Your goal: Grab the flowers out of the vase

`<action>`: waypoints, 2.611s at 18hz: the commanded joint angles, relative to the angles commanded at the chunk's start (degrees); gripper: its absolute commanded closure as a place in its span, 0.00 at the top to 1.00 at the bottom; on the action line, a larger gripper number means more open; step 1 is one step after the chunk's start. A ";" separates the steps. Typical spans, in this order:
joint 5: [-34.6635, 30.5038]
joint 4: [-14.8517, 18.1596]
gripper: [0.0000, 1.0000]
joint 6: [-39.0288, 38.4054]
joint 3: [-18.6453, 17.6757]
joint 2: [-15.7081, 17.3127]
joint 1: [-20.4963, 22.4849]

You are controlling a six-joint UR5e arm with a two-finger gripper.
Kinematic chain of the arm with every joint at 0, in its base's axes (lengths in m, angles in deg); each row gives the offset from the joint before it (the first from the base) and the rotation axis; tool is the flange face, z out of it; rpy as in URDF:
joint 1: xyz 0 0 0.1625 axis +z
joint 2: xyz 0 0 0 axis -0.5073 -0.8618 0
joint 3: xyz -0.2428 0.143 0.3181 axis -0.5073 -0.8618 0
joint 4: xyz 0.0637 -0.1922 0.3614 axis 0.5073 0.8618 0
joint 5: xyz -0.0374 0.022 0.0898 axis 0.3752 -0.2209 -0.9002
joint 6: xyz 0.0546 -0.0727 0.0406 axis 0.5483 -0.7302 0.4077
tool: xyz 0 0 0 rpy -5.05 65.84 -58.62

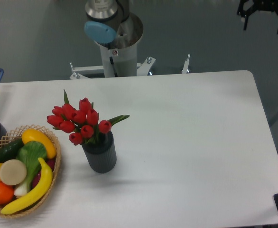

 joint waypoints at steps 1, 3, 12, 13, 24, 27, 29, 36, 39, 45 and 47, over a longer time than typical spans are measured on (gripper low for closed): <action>0.09 -0.09 1.00 0.00 -0.70 0.44 -0.17; 0.26 0.09 1.00 -0.17 -1.40 0.80 -1.40; 23.09 -4.04 1.00 -7.52 -14.05 3.17 -3.69; 26.07 -4.22 1.00 -11.39 -14.50 3.17 -4.48; 44.03 -10.35 1.00 -16.18 -15.91 -0.25 -14.49; 43.60 -14.93 1.00 -14.15 -16.17 -3.58 -21.68; 41.15 -17.04 1.00 -13.80 -16.00 -5.35 -24.60; 37.54 -17.93 1.00 -11.25 -15.12 -9.05 -31.81; 34.99 -17.93 1.00 -10.99 -15.91 -9.13 -34.62; 34.28 -18.02 1.00 -8.18 -16.26 -9.31 -37.88; 34.89 -18.02 1.00 -7.30 -16.26 -10.01 -38.76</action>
